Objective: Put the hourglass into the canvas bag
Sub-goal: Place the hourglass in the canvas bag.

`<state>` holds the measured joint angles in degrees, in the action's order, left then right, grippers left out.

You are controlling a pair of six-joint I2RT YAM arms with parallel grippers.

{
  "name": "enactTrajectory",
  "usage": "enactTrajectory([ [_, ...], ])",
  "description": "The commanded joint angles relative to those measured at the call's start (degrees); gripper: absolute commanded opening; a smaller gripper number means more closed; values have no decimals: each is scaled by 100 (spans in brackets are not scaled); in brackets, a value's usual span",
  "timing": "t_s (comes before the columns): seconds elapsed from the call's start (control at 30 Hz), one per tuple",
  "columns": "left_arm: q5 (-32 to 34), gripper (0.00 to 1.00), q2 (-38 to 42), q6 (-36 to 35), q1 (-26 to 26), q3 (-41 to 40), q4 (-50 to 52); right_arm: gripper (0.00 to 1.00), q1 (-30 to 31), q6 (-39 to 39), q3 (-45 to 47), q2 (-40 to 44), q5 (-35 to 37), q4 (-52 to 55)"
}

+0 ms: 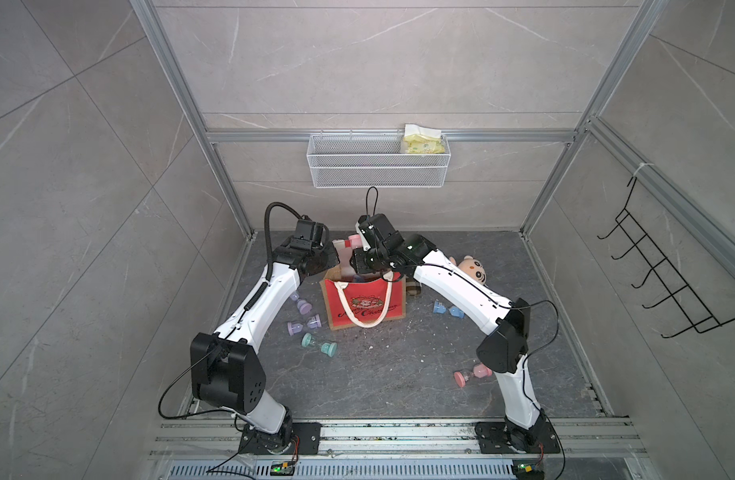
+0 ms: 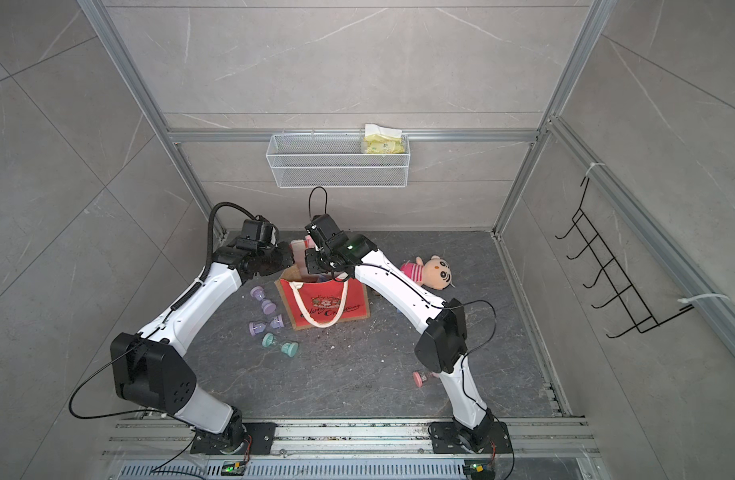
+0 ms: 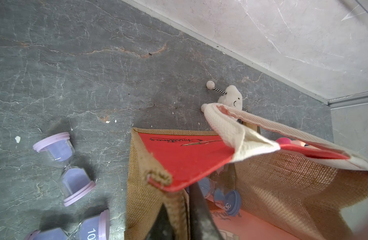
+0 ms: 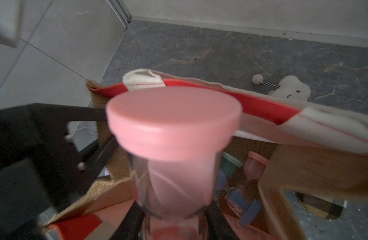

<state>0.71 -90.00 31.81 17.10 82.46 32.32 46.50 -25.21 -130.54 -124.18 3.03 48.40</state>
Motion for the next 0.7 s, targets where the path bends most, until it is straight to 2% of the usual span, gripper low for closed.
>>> enactTrajectory([
  [0.0,-229,8,284,-56,12,-46,-208,0,17,105,-409,-303,251,741],
  [0.17,-249,0,432,-32,12,-110,-264,0,17,62,-334,-521,207,865],
  [0.43,-331,0,479,5,12,-158,-306,0,85,53,-1027,-1247,207,1483],
  [0.6,-354,0,514,27,12,-213,-380,0,140,-11,-1124,-1515,259,1576],
  [0.67,-377,0,490,30,12,-177,-349,7,148,-41,-1125,-1579,268,1559],
])
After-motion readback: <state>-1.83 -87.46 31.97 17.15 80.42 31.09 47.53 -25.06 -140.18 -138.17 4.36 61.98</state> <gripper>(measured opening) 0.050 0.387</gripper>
